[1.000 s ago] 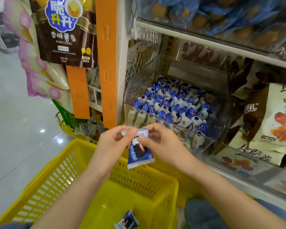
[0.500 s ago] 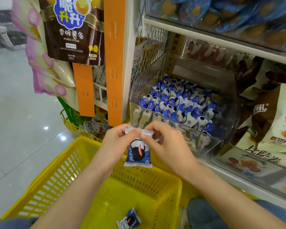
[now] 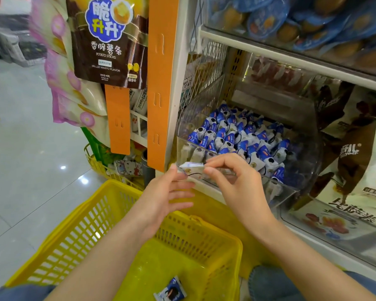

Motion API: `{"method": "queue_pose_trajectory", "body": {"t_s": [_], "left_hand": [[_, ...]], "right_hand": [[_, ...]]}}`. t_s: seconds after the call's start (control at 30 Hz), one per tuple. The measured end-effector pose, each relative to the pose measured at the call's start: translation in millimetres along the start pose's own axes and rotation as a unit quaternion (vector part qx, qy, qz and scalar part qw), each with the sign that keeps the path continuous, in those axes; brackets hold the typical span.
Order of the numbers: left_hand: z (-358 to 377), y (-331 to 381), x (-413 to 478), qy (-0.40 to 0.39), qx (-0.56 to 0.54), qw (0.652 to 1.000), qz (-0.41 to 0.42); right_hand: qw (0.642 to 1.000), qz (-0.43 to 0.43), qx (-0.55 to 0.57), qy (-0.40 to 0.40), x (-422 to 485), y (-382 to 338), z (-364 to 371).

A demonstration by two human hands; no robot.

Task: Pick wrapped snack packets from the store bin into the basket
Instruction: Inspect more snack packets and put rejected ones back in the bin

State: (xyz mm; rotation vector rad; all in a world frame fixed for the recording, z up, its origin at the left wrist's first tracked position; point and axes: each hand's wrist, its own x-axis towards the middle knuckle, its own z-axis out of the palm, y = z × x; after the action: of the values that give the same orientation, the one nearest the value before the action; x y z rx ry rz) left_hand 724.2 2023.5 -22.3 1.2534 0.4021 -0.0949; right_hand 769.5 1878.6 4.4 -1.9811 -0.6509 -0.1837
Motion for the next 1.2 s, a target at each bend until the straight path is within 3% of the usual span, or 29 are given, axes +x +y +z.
{"method": "queue_pose_trajectory", "body": {"t_s": [0.1,0.27,0.43,0.57,0.63,0.73,0.9,1.07,1.2], "left_hand": [[-3,5,1,-0.034,-0.105,0.994,0.023],[-3,9,0,-0.037,-0.151,0.986,0.053],[2,4,1,0.114,-0.049,0.985,0.124],[5,7,-3,0.062,-0.014,0.987,0.151],[6,6,-6,0.032,0.005,0.987,0.158],[7,3,-6,0.058,0.085,0.970,0.219],[10,-1,-7,0.106,0.213,0.919,0.314],[12,-4,-9,0.067,0.207,0.936,0.278],[10,-4,-9,0.057,0.235,0.929,0.280]], "right_hand": [[0.998,-0.041,-0.011,-0.039,-3,3,2],[0.989,-0.100,-0.092,-0.062,-4,6,4],[0.997,-0.038,-0.024,-0.063,-5,1,6],[0.982,0.143,0.109,-0.057,3,-3,5],[0.960,0.178,0.200,-0.086,5,-5,3],[0.939,0.185,0.266,-0.112,5,-9,-1],[0.942,0.194,0.261,-0.084,4,-3,4],[0.961,0.149,0.220,-0.075,1,3,13],[0.975,0.112,0.177,-0.077,2,7,14]]}}
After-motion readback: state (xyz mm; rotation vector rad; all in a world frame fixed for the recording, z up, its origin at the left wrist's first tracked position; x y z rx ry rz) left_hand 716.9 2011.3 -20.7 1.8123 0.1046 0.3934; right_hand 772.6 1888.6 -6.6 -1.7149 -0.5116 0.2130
